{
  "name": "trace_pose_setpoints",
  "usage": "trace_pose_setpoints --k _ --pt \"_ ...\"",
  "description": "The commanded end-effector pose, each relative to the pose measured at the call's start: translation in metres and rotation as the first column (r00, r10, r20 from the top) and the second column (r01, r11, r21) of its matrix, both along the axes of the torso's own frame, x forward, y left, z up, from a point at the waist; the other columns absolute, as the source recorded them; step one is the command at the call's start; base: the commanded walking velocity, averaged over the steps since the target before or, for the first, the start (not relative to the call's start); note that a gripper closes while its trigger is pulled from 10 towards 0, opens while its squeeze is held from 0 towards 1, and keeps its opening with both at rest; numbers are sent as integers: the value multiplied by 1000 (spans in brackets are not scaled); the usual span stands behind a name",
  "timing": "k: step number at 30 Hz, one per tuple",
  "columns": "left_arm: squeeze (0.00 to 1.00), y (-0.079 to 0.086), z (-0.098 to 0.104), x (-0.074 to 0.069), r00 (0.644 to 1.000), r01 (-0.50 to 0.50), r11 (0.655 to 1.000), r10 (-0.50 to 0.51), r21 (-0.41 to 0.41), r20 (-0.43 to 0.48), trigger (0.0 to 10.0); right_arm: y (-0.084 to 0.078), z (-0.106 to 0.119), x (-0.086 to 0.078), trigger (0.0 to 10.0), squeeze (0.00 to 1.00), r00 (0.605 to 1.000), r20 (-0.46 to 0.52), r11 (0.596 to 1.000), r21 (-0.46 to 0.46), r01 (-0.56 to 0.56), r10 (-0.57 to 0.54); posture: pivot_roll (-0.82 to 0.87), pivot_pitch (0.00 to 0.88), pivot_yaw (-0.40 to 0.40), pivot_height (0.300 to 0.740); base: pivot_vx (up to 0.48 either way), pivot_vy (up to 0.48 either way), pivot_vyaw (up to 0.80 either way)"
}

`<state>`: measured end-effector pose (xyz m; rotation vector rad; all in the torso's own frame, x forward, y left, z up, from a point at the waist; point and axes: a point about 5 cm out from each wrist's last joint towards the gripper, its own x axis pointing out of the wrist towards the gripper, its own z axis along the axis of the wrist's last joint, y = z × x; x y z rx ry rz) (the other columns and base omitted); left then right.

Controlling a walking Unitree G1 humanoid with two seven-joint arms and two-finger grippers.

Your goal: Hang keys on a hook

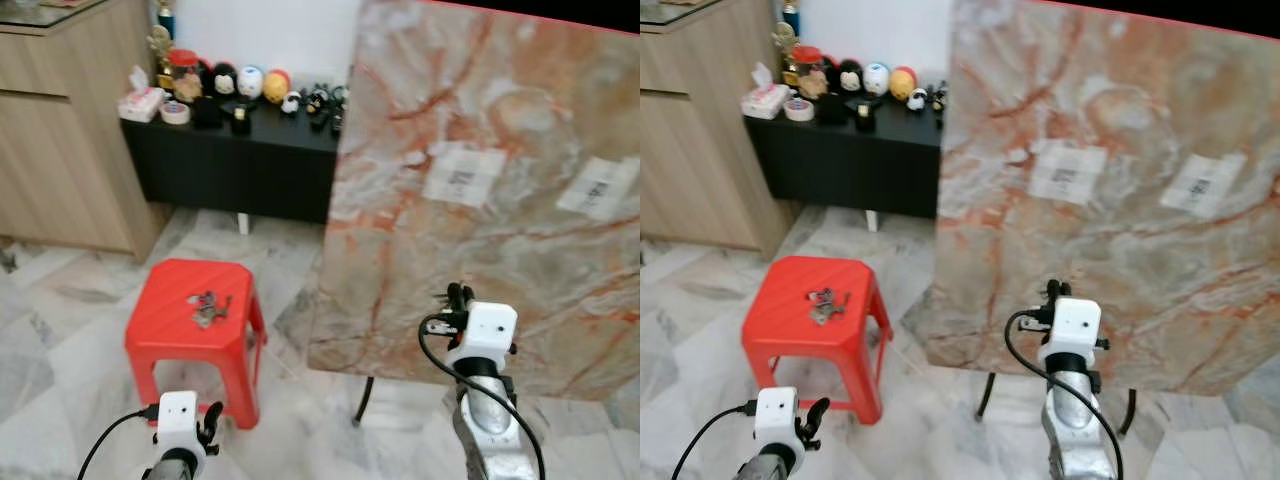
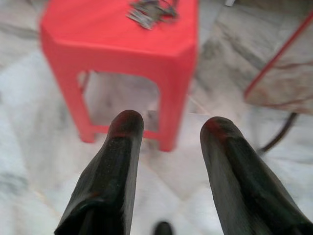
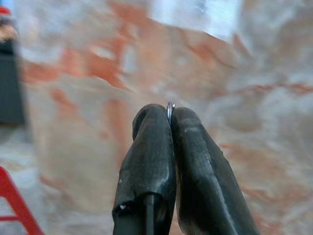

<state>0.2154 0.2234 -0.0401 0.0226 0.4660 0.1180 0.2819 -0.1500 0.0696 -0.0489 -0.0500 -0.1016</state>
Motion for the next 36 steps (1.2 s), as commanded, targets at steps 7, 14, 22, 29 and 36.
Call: trace_pose_setpoints --k 7,14,22,29,36 --pt "0 -8 -5 -5 1000 13 1000 -13 -13 -17 10000 -24 4 5 10000 0 994 16 994 -29 107 -106 60 0 -121 740 0 0 0" --pt "0 -7 -3 -4 1000 11 1000 -11 -12 -2 10000 -26 6 7 10000 0 994 20 993 -38 111 -110 60 0 -128 740 0 0 0" --pt "0 -5 1 2 1000 -1 1000 2 -17 22 10000 -34 27 17 10000 0 983 130 959 -233 158 -130 54 4 -131 740 0 0 0" --pt "0 -5 2 3 1000 -3 1000 3 -18 27 10000 -48 43 14 10000 0 931 278 796 -495 350 -236 58 6 -130 740 0 0 0" --pt "0 -5 2 3 1000 -6 1000 6 -24 29 10000 -42 40 13 10000 0 931 307 717 -603 350 -197 56 10 -131 740 0 0 0"
